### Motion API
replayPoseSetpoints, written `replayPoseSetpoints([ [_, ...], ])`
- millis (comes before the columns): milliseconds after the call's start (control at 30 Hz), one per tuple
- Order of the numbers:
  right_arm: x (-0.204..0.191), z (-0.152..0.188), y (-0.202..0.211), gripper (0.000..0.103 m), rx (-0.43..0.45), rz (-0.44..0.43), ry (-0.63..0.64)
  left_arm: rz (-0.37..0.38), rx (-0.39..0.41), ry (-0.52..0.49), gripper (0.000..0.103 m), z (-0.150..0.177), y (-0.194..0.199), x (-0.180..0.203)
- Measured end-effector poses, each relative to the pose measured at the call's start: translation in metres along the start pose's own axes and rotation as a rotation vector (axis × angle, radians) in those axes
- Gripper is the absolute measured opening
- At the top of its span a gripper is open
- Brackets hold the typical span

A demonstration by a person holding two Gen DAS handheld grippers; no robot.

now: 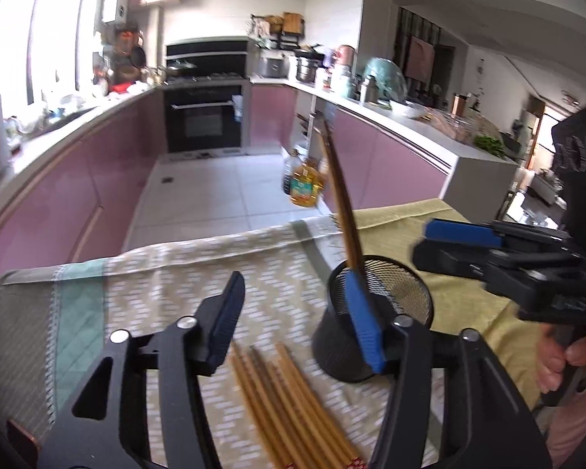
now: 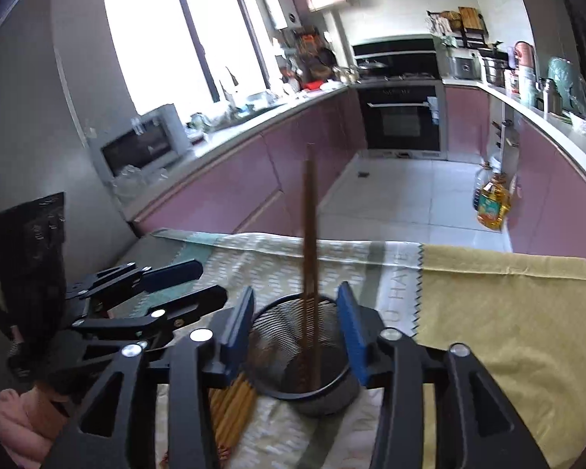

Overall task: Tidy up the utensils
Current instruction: 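Lower the chopstick into the mesh cup and open the right gripper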

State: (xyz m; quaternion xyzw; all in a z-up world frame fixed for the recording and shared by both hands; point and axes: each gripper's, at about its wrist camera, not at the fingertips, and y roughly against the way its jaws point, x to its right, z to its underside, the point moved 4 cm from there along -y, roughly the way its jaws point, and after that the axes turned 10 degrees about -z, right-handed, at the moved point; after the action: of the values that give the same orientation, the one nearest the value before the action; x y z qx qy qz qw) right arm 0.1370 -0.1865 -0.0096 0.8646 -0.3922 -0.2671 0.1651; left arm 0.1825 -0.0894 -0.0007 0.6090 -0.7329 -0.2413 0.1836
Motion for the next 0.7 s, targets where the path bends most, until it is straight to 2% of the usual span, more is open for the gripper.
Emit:
replayPoseSetpoints([
  [67, -0.012, 0.009, 0.007, 0.047, 0.011, -0.036, 0.02, -0.027, 0.014, -0.005, 0.067, 0.004, 0.008, -0.005],
  [100, -0.017, 0.014, 0.01, 0.05, 0.011, -0.053, 0.026, -0.05, 0.026, -0.007, 0.069, 0.01, 0.015, -0.011],
  [233, -0.032, 0.033, 0.011, 0.051, -0.013, -0.09, 0.044, -0.098, 0.02, -0.003, 0.075, 0.026, 0.025, -0.026],
  [333, -0.038, 0.05, 0.003, 0.052, -0.062, -0.099, 0.048, -0.12, -0.015, -0.004, 0.075, 0.045, 0.024, -0.037],
  [467, -0.039, 0.079, -0.022, 0.052, -0.16, -0.084, 0.031, -0.115, -0.11, 0.015, 0.072, 0.076, 0.013, -0.054],
  [600, -0.033, 0.102, -0.048, 0.051, -0.235, -0.036, -0.002, -0.092, -0.185, 0.012, 0.068, 0.107, 0.004, -0.062],
  [700, -0.026, 0.112, -0.06, 0.045, -0.264, 0.02, -0.013, -0.078, -0.224, 0.013, 0.066, 0.12, -0.002, -0.058],
])
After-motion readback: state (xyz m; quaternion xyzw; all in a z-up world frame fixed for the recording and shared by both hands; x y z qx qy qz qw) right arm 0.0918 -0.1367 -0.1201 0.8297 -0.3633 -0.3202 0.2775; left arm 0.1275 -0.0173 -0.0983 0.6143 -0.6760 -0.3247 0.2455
